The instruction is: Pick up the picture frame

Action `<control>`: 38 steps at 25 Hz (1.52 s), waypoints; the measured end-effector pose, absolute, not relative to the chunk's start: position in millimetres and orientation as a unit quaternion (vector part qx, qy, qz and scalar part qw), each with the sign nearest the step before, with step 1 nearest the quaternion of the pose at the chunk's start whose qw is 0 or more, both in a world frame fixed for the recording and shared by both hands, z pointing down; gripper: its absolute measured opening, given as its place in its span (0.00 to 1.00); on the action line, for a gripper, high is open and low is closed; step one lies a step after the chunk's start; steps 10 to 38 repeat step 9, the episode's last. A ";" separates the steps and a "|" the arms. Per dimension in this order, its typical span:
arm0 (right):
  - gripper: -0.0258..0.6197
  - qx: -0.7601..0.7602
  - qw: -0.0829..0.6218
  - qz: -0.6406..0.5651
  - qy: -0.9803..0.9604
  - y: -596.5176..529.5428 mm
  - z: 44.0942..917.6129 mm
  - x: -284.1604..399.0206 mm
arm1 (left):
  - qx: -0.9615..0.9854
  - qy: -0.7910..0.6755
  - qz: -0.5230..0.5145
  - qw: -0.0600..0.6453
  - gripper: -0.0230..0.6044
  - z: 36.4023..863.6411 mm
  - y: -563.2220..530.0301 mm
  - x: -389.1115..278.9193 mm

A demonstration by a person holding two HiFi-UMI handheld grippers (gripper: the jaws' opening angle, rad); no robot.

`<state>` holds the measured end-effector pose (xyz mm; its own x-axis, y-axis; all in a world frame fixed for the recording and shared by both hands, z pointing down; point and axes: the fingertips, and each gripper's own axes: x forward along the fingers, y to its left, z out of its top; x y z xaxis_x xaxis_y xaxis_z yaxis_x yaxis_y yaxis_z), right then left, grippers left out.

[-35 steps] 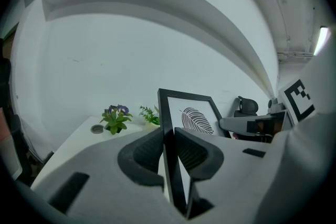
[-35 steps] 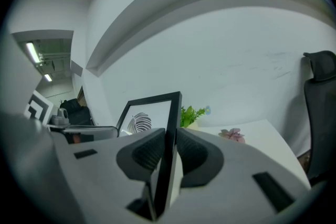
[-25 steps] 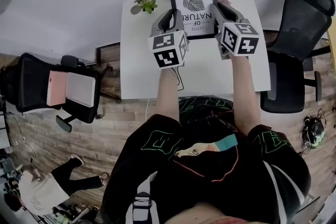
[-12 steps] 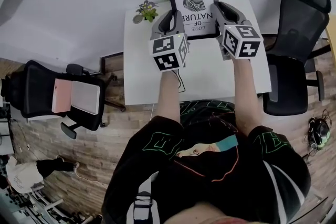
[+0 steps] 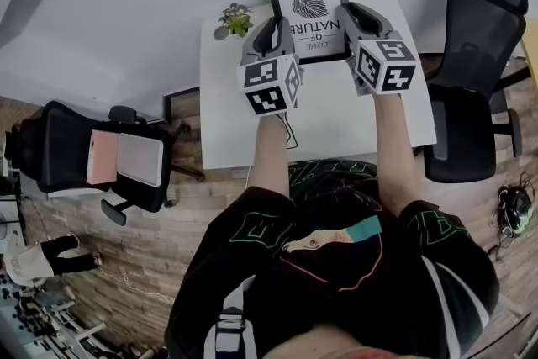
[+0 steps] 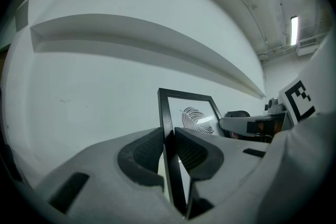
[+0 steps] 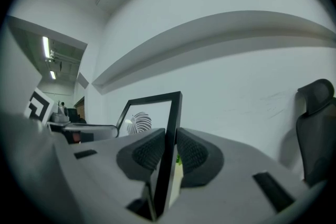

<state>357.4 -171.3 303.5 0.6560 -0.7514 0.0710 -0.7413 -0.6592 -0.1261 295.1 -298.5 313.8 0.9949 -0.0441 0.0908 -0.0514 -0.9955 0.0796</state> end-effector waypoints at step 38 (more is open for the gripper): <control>0.16 -0.907 0.040 -0.058 0.415 -169.8 305.0 356.2 | 0.998 -0.026 0.044 0.041 0.15 315.0 -296.6 293.7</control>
